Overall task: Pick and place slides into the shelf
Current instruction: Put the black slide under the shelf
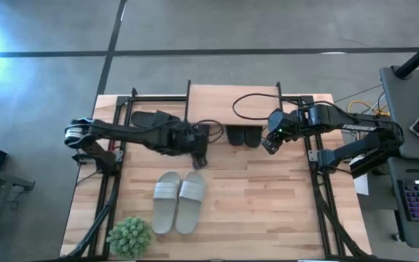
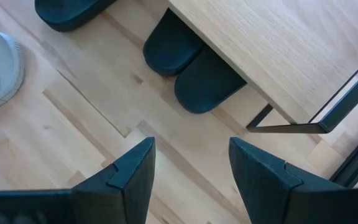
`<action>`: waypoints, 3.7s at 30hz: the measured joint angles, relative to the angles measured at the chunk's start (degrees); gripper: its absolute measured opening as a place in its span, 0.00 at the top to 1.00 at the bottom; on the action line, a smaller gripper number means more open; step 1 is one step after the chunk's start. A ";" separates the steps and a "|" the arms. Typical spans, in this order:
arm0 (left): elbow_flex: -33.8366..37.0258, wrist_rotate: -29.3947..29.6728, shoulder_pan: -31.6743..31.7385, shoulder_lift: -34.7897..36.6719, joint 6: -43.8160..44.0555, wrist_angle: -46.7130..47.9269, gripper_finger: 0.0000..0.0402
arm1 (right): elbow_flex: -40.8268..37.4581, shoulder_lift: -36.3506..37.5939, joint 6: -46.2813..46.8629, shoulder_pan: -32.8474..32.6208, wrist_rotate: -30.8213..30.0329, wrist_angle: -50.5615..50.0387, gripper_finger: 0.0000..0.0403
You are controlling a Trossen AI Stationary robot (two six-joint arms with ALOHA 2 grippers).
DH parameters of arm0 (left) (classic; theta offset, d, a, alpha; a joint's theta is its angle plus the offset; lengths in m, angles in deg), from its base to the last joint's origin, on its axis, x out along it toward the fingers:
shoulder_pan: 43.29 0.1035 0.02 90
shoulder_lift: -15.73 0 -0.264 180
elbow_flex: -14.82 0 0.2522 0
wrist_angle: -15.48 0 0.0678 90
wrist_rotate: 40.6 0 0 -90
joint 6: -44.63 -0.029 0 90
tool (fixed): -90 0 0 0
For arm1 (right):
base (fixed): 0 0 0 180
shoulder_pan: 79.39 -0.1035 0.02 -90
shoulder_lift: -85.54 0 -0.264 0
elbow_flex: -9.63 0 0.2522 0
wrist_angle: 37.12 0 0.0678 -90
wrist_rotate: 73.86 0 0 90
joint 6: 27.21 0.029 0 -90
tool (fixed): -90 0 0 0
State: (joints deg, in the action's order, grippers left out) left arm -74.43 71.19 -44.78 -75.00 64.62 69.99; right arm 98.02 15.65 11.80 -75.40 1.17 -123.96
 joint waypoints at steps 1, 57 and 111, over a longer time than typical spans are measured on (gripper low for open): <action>0.49 -4.38 -0.60 0.54 0.84 -0.49 0.46 | 0.00 0.00 0.00 0.00 0.18 -0.09 0.51; 4.05 3.78 -4.38 -5.18 -8.36 -9.33 1.00 | 0.02 0.87 8.57 -13.25 -4.69 0.64 0.51; 34.25 -32.03 53.28 16.49 12.32 -14.31 0.50 | 0.02 0.83 8.98 -13.22 -4.56 0.00 0.51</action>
State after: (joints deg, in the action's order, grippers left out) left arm -40.18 39.17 8.50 -58.51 76.94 55.67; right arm 98.04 16.48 20.78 -88.62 -3.39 -123.96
